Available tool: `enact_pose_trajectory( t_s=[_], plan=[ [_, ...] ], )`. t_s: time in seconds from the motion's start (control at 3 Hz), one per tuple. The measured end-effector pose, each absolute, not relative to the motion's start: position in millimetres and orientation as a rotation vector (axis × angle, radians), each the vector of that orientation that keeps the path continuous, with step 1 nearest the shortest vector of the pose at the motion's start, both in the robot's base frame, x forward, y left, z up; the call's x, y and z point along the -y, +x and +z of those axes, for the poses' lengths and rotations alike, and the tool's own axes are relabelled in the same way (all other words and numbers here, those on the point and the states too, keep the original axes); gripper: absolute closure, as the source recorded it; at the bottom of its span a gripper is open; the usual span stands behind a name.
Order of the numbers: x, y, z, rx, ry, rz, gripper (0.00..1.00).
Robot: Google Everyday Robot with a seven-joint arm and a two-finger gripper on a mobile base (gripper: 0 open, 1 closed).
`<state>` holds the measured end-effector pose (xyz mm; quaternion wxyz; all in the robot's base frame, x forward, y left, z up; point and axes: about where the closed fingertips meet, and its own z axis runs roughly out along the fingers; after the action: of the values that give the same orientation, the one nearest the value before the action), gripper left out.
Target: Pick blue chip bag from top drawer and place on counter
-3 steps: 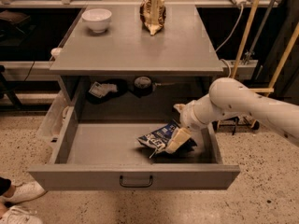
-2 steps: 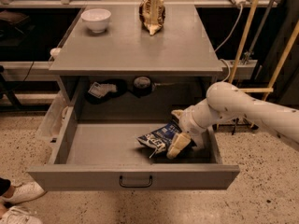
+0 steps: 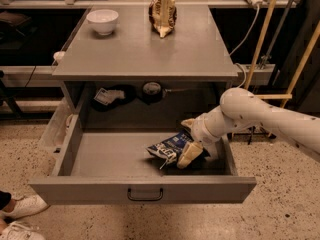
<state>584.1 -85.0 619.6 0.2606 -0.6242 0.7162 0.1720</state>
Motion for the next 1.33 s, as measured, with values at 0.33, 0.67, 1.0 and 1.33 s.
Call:
enact_pose_trajectory(
  t_s=[0.33, 0.67, 1.0, 1.33],
  plan=[
    [85.0, 584.1, 619.6, -1.939, -1.690, 0.466, 0.34],
    [85.0, 584.1, 619.6, -1.939, -1.690, 0.466, 0.57],
    [83.7, 583.5, 623.7, -1.953, -1.675, 0.449, 0.81],
    [74.9, 577.2, 647.3, -1.979, -1.660, 0.313, 1.00]
  ],
)
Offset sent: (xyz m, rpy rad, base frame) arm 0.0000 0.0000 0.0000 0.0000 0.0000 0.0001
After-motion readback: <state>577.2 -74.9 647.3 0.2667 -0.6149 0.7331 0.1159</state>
